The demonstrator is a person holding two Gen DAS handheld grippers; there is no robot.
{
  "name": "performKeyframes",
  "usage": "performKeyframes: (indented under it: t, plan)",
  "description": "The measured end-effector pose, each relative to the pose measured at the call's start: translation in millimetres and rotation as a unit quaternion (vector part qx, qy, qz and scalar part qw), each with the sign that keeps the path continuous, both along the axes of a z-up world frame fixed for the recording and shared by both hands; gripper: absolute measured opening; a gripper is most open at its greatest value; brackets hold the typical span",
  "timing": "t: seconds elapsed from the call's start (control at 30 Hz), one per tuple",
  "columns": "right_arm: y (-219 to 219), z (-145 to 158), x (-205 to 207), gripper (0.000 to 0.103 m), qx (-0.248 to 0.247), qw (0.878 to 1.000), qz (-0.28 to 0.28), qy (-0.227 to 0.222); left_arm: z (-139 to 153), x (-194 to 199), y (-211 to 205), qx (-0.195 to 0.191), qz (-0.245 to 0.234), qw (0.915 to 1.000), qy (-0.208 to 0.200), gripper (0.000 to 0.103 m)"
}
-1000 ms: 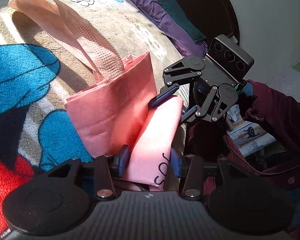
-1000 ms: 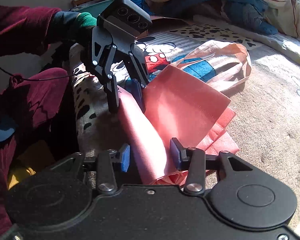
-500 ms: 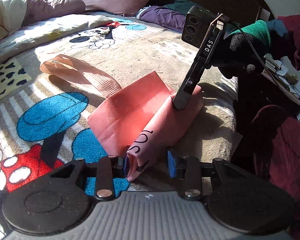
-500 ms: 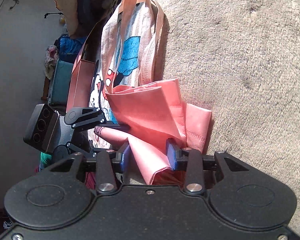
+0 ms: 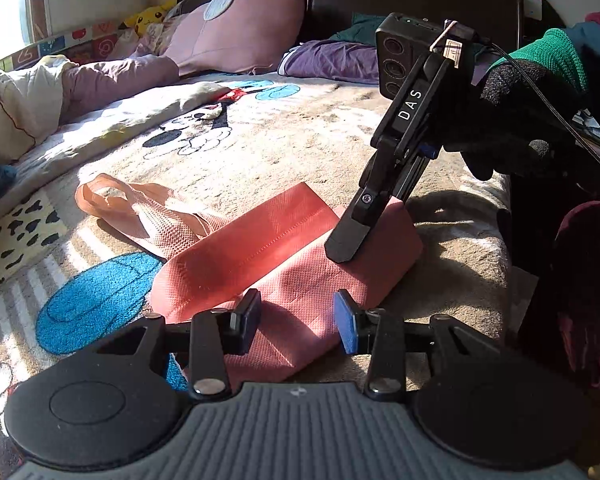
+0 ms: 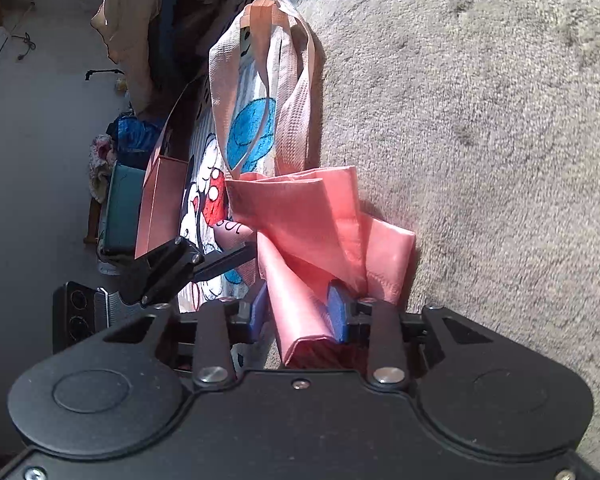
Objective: Fold shopping bag
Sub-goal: 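Press the folded bottom flat with the right tool while the left tool holds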
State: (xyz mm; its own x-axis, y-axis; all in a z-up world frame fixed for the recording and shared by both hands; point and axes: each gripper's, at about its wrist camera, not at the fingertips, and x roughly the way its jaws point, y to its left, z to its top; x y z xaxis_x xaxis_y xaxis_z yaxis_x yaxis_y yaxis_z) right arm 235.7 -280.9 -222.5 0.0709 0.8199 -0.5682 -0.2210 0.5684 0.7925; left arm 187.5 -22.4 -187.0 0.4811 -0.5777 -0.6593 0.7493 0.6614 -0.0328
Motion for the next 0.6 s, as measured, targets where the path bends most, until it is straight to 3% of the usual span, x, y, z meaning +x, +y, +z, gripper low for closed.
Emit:
performKeyframes:
  t: [0.1,0.13,0.17,0.27,0.3,0.37,0.4,0.43,0.47,0.5,0.6]
  plan:
    - [12,30,-30,0.052,-0.047,0.99,-0.004,-0.133,-4,18,-3,-0.011,0.012,0.9991,0.039,0.04]
    - [17,40,-43,0.061,-0.065,0.981,-0.007,-0.183,-5,25,-3,-0.015,0.016,0.9984,0.052,0.04]
    - [23,46,-53,0.064,-0.088,0.969,-0.005,-0.232,-6,30,-4,-0.018,0.02,0.9976,0.064,0.04]
    - [34,59,-92,0.064,-0.174,0.888,0.028,-0.424,-6,36,-1,-0.028,0.032,0.9946,0.094,0.04]
    - [35,60,-105,0.064,-0.204,0.849,0.049,-0.486,-6,38,0,-0.032,0.036,0.9935,0.103,0.04]
    - [40,53,-128,0.064,-0.262,0.755,0.133,-0.586,-7,41,2,-0.039,0.042,0.9914,0.118,0.04]
    - [43,43,-136,0.063,-0.287,0.714,0.177,-0.614,-8,43,3,-0.042,0.045,0.9903,0.125,0.04]
    - [45,33,-139,0.063,-0.311,0.683,0.212,-0.625,-8,44,4,-0.045,0.046,0.9894,0.131,0.04]
    - [46,28,-140,0.063,-0.332,0.658,0.241,-0.632,-8,45,5,-0.048,0.046,0.9884,0.137,0.04]
    - [47,24,-140,0.063,-0.344,0.642,0.259,-0.635,-9,47,6,-0.052,0.047,0.9873,0.143,0.04]
    - [42,23,-129,0.063,-0.339,0.631,0.285,-0.637,-10,54,11,-0.065,0.045,0.983,0.166,0.04]
